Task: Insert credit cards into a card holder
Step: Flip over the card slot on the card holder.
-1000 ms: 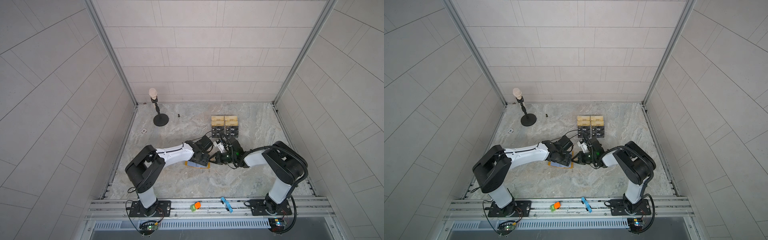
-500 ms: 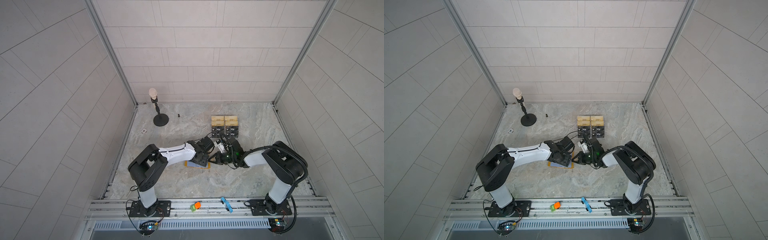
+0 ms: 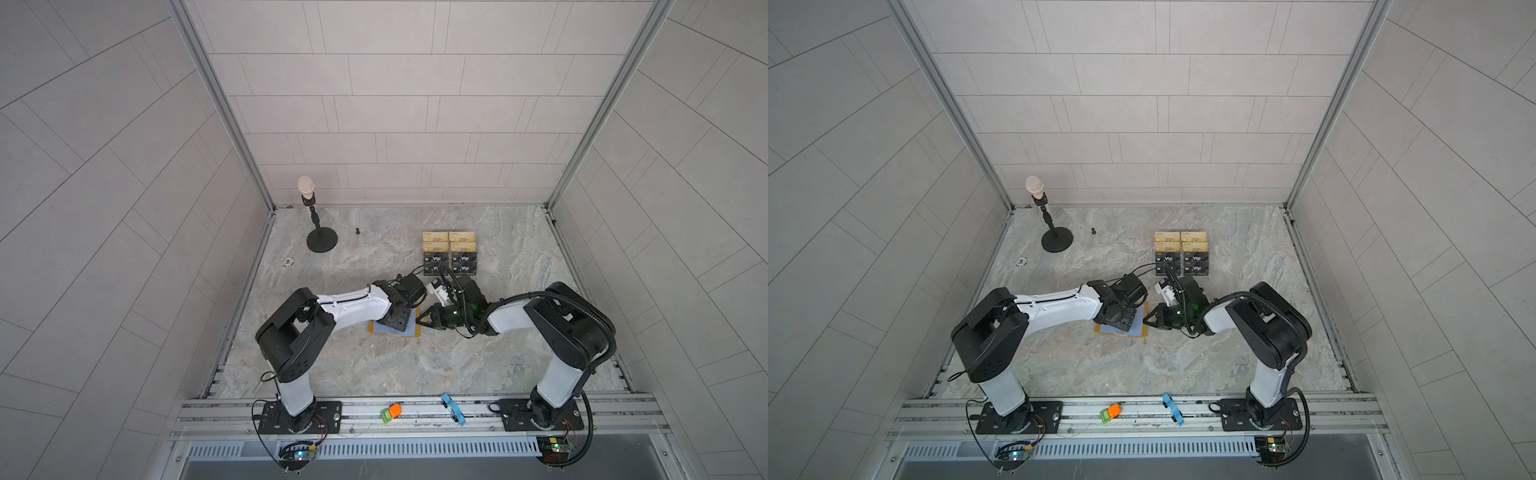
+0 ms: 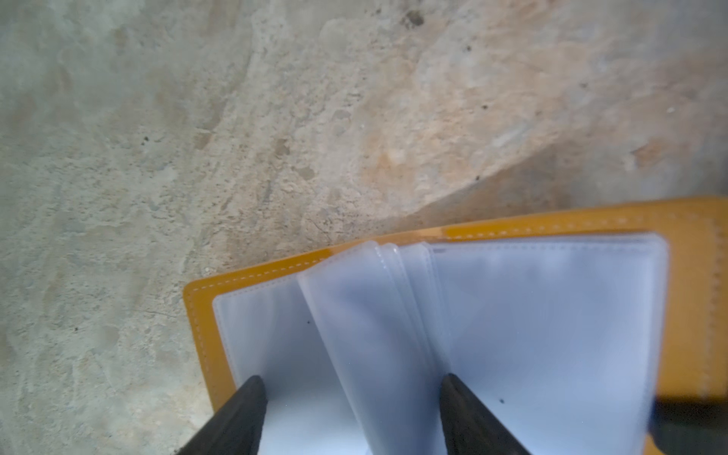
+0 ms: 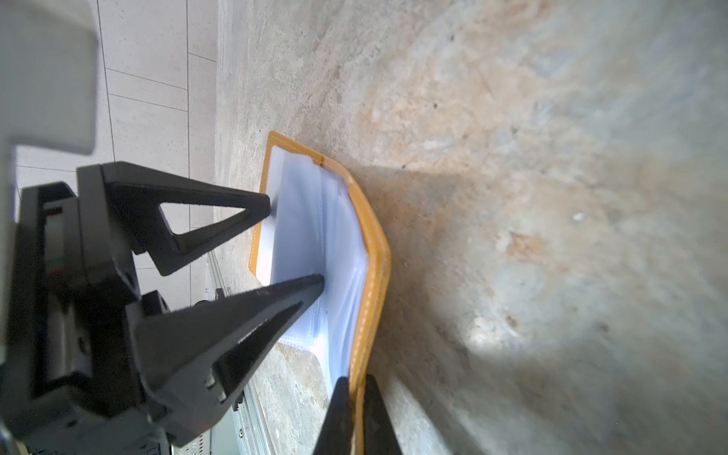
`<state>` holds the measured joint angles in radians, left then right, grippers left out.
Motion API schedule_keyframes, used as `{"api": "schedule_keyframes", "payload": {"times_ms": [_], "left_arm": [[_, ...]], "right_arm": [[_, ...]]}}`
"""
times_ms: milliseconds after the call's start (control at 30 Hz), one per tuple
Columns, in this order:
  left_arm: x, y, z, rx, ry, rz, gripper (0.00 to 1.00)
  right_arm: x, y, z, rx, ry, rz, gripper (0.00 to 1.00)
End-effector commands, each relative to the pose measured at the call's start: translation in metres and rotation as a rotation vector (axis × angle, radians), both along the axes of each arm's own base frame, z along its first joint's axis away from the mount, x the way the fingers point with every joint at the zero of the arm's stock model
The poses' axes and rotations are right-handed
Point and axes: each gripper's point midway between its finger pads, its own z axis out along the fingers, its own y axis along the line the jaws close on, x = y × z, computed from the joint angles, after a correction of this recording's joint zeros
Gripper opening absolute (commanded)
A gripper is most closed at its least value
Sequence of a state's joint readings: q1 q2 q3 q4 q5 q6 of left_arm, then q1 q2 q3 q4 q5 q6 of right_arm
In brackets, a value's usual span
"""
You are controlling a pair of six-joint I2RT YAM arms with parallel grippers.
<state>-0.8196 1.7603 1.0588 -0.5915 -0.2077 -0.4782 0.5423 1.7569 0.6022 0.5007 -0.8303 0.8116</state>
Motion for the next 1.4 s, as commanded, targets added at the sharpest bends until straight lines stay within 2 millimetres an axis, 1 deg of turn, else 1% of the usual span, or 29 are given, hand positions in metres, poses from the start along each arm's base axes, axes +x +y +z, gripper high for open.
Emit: {"api": "schedule_keyframes", "payload": {"times_ms": [0,67,133,200,300,400,533,700,867,933,1000,1167,1267,1367], "left_arm": [[-0.005,0.023,-0.002,0.073,0.012,0.013,0.73],[-0.005,0.025,0.001,0.069,0.008,0.016,0.73],[-0.004,0.026,0.004,0.066,0.004,0.014,0.74],[-0.006,0.027,0.003,0.074,0.016,0.009,0.73],[-0.011,0.033,0.003,0.086,0.021,0.005,0.73],[-0.013,0.038,0.006,0.069,0.012,0.019,0.74],[-0.012,0.043,0.009,0.067,0.01,0.028,0.74],[-0.013,0.051,0.009,0.082,0.009,0.043,0.74],[-0.012,0.061,0.013,0.104,-0.008,0.068,0.74],[-0.012,0.063,0.017,0.096,-0.014,0.079,0.74],[-0.008,0.07,0.023,0.107,-0.045,0.099,0.74],[-0.001,0.083,0.046,0.087,-0.098,0.151,0.74],[-0.002,0.075,0.064,0.013,-0.115,0.158,0.73],[-0.009,0.051,0.074,-0.116,-0.096,0.113,0.71]], "right_arm": [[-0.002,0.001,0.005,0.0,-0.005,0.018,0.0],[0.006,0.005,0.013,0.011,-0.026,0.017,0.0],[0.006,0.005,0.013,0.01,-0.027,0.017,0.0],[0.007,0.006,0.013,0.009,-0.026,0.017,0.0],[0.007,0.005,0.013,0.006,-0.026,0.019,0.0],[0.006,0.004,0.012,0.0,-0.026,0.02,0.0],[0.006,0.005,0.01,-0.001,-0.021,0.021,0.0],[0.007,0.005,0.013,-0.003,-0.029,0.023,0.0],[0.007,0.004,0.014,-0.011,-0.035,0.023,0.0],[0.007,0.004,0.014,-0.01,-0.036,0.024,0.0],[0.008,0.004,0.016,-0.009,-0.039,0.023,0.0],[0.009,0.005,0.018,-0.015,-0.044,0.028,0.0],[0.009,0.005,0.019,-0.017,-0.045,0.026,0.0],[0.01,0.003,0.018,-0.029,-0.049,0.023,0.0]]}}
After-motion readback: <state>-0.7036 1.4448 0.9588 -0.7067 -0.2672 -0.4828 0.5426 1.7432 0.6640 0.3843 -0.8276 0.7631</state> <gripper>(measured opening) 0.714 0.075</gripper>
